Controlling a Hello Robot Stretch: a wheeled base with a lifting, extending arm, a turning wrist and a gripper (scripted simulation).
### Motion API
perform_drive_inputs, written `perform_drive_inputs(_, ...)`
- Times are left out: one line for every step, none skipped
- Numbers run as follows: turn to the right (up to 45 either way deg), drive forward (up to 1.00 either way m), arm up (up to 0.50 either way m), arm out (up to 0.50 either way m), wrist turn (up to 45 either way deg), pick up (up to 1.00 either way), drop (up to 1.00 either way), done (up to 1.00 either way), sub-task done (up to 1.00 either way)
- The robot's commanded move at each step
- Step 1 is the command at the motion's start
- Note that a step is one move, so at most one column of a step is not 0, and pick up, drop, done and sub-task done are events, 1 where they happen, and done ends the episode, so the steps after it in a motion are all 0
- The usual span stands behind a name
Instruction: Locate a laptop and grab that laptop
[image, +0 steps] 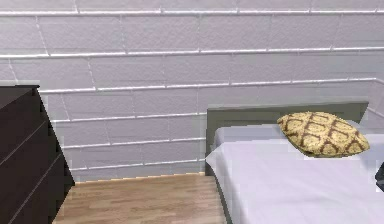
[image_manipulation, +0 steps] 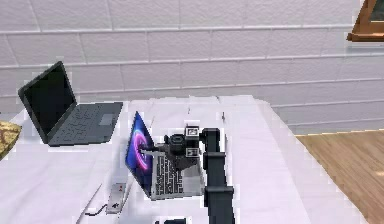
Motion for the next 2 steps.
perform_drive_inputs(0.0,0.0,-0.3,0.0,0.0,0.0,0.0,0.0,0.0)
perform_drive_inputs(0.0,0.0,0.0,0.0,0.0,1.0,0.0,0.0,0.0)
